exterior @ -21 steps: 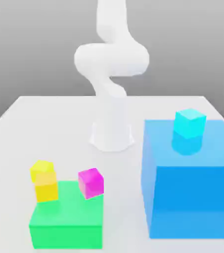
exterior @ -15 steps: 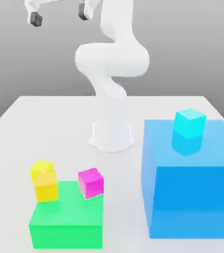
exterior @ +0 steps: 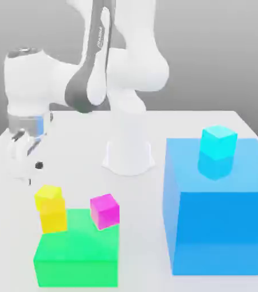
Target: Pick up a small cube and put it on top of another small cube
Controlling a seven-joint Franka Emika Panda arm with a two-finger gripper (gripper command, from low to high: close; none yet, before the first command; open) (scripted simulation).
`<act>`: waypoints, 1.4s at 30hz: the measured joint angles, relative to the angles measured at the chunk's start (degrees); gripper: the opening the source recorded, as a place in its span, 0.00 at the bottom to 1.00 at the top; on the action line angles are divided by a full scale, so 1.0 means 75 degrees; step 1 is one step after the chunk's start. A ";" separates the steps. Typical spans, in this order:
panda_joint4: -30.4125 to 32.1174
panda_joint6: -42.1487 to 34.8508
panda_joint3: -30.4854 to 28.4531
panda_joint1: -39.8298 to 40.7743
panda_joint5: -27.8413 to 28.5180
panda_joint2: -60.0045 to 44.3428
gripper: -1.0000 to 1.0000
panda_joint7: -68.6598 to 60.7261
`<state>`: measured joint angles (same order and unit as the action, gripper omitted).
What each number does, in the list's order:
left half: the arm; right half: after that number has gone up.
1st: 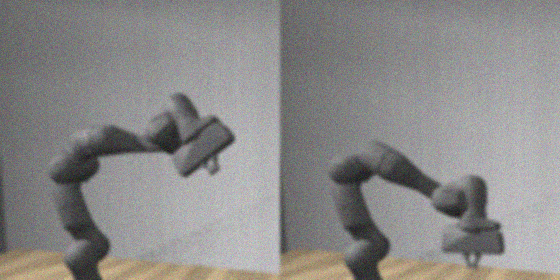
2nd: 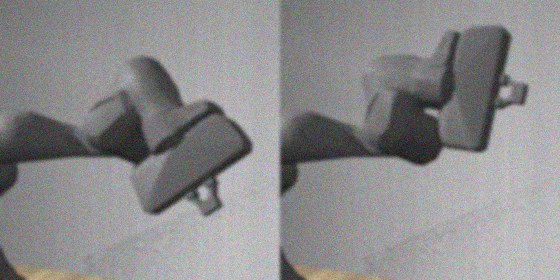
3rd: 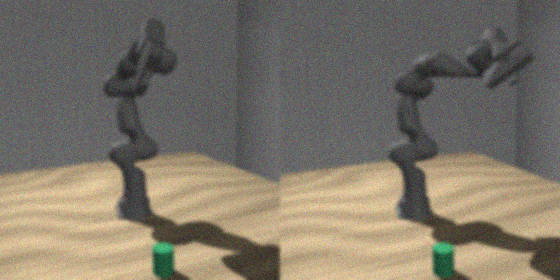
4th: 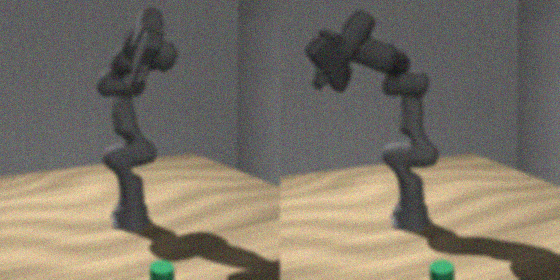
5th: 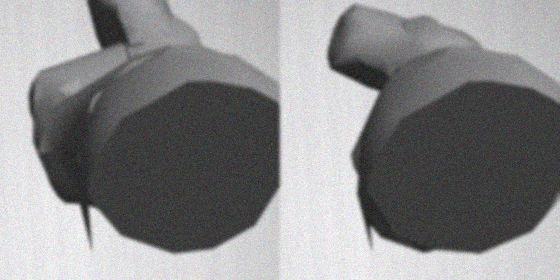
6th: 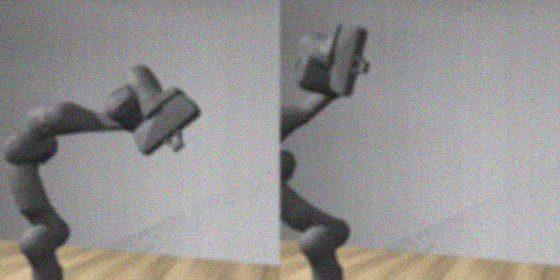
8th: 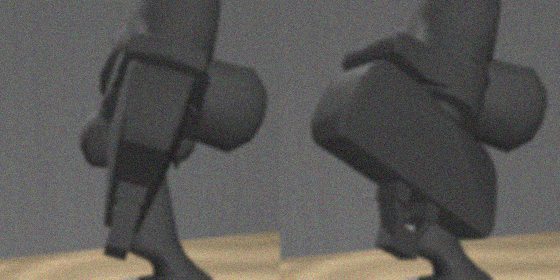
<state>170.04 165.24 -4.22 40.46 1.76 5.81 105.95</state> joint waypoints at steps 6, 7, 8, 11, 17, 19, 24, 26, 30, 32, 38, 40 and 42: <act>-0.0142 0.1360 0.0286 0.0310 -0.0354 -0.1634 0.50 -0.0061; -0.0187 0.1591 0.0385 0.0403 -0.0386 -0.1910 0.50 -0.0085; -0.0232 0.1821 0.0472 0.0487 -0.0405 -0.2187 0.50 -0.0103; -0.0261 0.1978 0.0525 0.0542 -0.0404 -0.2370 0.00 -0.0106; -0.0231 0.1836 0.0487 0.0509 -0.0367 -0.2186 0.00 -0.0072; -0.0151 0.1432 0.0392 0.0441 -0.0263 -0.1703 0.00 0.0008; 0.0077 0.0299 0.0360 0.0454 -0.0144 -0.0343 0.00 0.0081; -0.0125 -0.0265 0.0435 0.0257 -0.0186 0.0019 0.00 -0.0244; -0.1000 -0.1564 0.0749 -0.0390 -0.0311 0.0443 0.00 -0.1387; -0.1477 -0.2228 0.0901 -0.0744 -0.0371 0.0630 0.00 -0.1997; -0.2537 -0.3422 0.1289 -0.1555 -0.0485 0.0765 0.00 -0.3449; -0.2450 -0.2889 0.1325 -0.1569 -0.0436 0.0318 0.00 -0.3469; -0.2352 -0.2420 0.1340 -0.1565 -0.0385 -0.0055 1.00 -0.3444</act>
<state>152.40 147.10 5.83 28.72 -1.13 5.40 80.12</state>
